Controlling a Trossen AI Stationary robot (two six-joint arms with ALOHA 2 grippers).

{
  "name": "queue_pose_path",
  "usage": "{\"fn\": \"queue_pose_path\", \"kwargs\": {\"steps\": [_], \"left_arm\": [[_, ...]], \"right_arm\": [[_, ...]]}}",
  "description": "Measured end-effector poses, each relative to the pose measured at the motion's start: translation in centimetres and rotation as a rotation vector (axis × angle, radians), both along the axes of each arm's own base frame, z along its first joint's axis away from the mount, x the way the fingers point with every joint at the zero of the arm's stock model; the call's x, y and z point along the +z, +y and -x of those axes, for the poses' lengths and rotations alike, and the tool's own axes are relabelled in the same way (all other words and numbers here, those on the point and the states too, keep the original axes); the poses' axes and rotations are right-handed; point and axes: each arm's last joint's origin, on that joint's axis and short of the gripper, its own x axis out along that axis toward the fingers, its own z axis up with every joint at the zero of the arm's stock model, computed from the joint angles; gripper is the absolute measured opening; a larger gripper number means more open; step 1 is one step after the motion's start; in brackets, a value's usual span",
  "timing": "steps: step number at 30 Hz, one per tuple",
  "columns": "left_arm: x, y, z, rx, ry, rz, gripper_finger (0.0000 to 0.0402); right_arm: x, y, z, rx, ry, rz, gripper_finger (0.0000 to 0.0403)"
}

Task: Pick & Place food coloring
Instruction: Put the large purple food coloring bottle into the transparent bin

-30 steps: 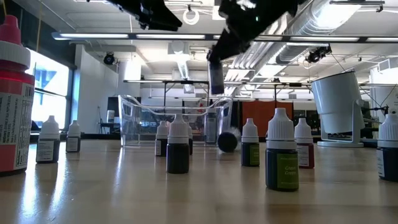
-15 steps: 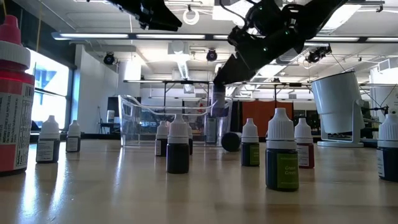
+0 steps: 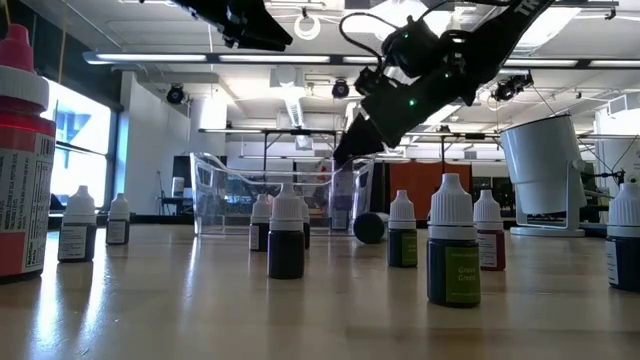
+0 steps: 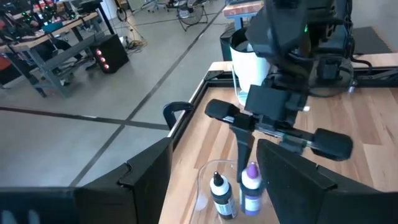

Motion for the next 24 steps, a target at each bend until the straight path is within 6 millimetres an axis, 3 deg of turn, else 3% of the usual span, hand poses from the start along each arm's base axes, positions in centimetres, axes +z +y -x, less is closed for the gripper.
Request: {"fn": "queue_pose_path", "kwargs": {"steps": [8,19,24], "left_arm": [[0.0,0.0,0.0,0.0,0.003,-0.004,0.0233],[0.0,0.0,0.0,0.0,0.006,-0.007,0.0233],[-0.3,0.0,0.1,0.0,0.032,0.0,0.0233]], "right_arm": [[-0.2,-0.3,0.2,-0.017,0.021,-0.018,0.0132],[-0.1,-0.3,0.2,-0.016,0.008,-0.01,0.0176],[1.7,0.0,-0.1,0.016,-0.068,0.035,0.0176]]}}
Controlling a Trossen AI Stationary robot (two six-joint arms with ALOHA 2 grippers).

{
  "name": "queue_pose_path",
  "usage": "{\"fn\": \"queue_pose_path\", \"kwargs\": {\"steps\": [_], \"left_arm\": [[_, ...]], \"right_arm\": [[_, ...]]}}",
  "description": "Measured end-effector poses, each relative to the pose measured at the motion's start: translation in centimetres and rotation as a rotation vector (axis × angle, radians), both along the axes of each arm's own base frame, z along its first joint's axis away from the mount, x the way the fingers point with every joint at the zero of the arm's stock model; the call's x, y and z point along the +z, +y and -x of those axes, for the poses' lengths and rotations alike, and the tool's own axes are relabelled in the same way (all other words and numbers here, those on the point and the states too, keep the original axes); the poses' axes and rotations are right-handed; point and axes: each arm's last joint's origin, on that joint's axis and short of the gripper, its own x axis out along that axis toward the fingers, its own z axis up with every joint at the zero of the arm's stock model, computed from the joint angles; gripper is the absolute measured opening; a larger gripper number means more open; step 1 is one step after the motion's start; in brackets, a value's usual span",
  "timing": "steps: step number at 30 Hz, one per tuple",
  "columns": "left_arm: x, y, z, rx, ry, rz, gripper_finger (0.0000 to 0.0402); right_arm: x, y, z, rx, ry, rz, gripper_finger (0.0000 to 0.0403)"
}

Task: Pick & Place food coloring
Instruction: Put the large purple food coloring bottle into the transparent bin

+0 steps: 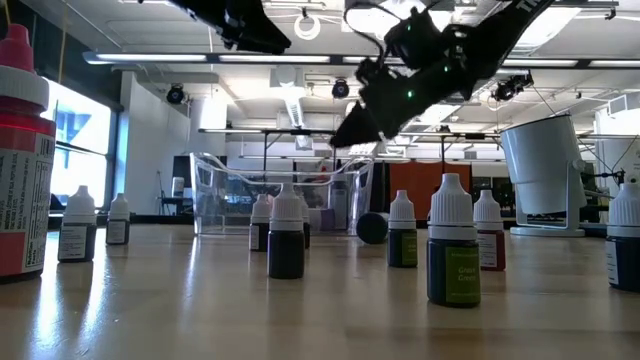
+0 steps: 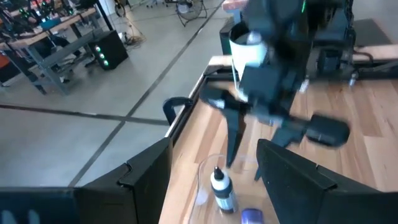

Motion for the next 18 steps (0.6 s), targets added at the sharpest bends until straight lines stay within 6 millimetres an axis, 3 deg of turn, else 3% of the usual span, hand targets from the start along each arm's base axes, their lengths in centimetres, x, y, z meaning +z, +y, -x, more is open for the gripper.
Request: {"fn": "queue_pose_path", "kwargs": {"steps": [8,15,18], "left_arm": [[-2.6,-0.2,0.3,-0.029,0.24,0.079,0.0224],[-6.1,0.7,-2.6,-0.081,0.375,0.15,0.0182],[-7.6,2.1,-4.0,-0.063,0.481,0.172,0.0173]], "right_arm": [[5.3,3.1,0.2,0.095,0.059,0.008,0.0177],[11.6,5.0,2.3,0.017,0.04,0.165,0.0177],[13.0,5.2,3.6,-0.011,0.003,0.154,0.0177]]}}
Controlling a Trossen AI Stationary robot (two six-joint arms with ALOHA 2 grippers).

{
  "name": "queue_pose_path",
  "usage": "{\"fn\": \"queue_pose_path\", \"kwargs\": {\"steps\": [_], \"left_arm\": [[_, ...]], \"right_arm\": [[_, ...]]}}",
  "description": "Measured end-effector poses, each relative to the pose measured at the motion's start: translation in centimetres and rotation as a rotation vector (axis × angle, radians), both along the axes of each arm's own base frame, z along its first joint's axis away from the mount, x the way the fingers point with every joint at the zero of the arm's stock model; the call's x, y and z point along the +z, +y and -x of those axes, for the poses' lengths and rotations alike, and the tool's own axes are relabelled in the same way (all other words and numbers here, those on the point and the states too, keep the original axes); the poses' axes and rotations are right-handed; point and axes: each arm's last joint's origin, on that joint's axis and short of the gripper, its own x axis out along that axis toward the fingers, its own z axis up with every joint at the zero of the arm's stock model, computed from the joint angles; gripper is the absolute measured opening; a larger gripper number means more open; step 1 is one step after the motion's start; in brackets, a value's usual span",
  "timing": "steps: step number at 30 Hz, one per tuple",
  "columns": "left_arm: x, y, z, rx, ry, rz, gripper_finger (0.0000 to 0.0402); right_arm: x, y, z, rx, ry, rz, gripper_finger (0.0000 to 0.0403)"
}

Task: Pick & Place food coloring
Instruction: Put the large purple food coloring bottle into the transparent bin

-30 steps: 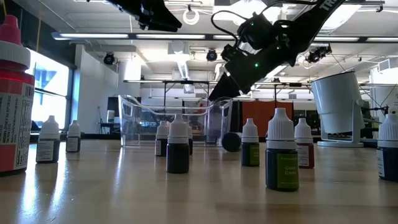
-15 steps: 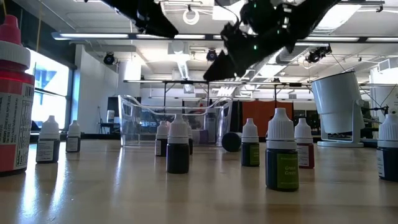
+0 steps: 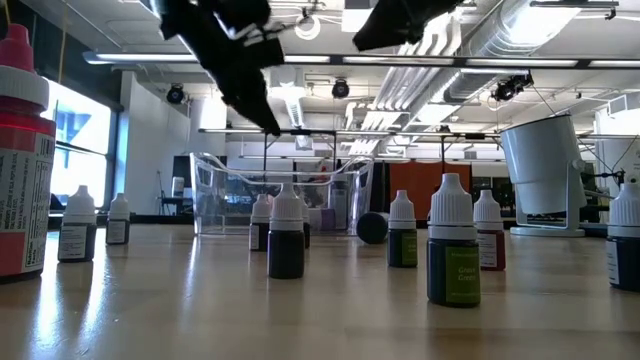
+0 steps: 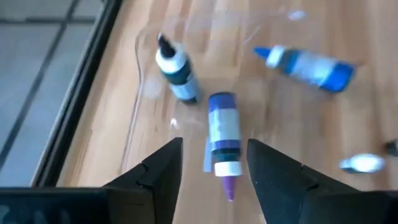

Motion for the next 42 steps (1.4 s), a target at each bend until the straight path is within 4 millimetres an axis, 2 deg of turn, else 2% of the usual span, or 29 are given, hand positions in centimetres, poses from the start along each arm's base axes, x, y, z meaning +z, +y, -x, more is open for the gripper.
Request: {"fn": "queue_pose_path", "kwargs": {"steps": [4,9,14,21,28,42], "left_arm": [[-0.9,2.4,-1.6,0.023,0.114,0.059,0.0173],[-2.8,4.8,-2.7,0.014,0.188,0.19,0.0173],[-5.5,5.2,-3.2,-0.014,0.269,0.295,0.0173],[-7.4,5.2,-3.9,-0.028,0.305,0.325,0.0173],[-8.7,5.4,-4.6,-0.047,0.3,0.351,0.0172],[-8.7,5.4,-4.6,-0.073,0.297,0.374,0.0172]], "right_arm": [[0.1,0.3,1.4,-0.016,-0.001,-0.073,0.0176],[-2.6,0.4,2.1,-0.041,0.079,-0.138,0.0177],[-5.9,0.6,2.5,-0.089,0.101,-0.235,0.0177],[-8.9,0.8,2.6,-0.071,-0.011,-0.229,0.0177],[-8.6,0.8,2.7,-0.062,-0.058,-0.21,0.0177],[-8.5,0.8,2.7,-0.06,-0.058,-0.207,0.0177]]}}
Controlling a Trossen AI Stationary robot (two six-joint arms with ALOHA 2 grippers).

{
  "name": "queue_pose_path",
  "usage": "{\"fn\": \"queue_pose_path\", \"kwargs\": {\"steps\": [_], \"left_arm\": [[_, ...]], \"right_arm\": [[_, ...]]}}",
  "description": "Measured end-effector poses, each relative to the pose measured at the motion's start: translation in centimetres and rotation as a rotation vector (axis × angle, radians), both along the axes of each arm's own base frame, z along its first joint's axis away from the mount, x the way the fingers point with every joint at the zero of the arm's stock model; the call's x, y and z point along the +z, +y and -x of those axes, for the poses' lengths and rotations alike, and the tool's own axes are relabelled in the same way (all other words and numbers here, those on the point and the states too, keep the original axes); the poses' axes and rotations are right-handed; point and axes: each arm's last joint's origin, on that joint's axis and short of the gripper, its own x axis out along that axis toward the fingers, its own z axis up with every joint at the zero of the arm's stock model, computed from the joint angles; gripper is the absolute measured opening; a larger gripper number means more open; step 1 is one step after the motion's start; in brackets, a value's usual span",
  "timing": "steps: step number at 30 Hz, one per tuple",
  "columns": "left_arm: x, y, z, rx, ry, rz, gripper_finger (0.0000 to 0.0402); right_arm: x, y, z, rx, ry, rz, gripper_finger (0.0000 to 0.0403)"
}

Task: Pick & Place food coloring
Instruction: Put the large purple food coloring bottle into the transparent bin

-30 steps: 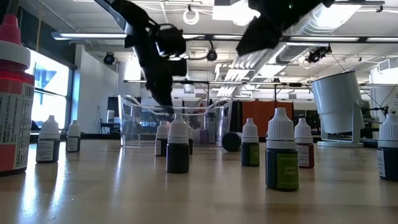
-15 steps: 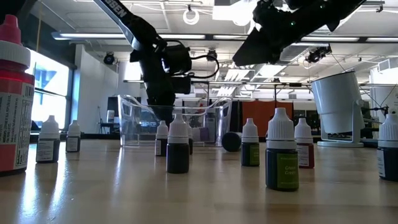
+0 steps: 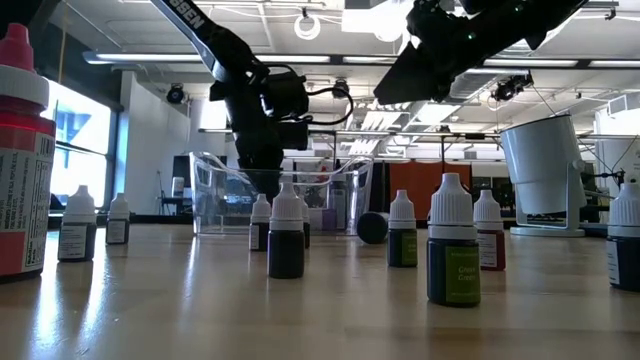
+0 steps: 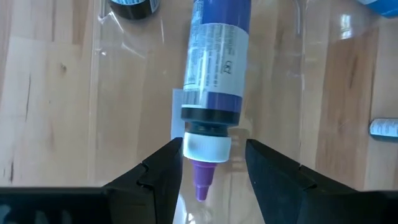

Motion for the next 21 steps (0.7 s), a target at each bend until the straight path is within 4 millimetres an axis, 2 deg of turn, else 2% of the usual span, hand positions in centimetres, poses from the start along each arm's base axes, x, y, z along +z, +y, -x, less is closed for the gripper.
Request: {"fn": "queue_pose_path", "kwargs": {"steps": [21], "left_arm": [[-0.13,0.13,-0.14,0.025,-0.001,-0.025,0.0172]], "right_arm": [[0.04,0.0,-0.01,0.0,-0.001,0.0,0.0177]]}}
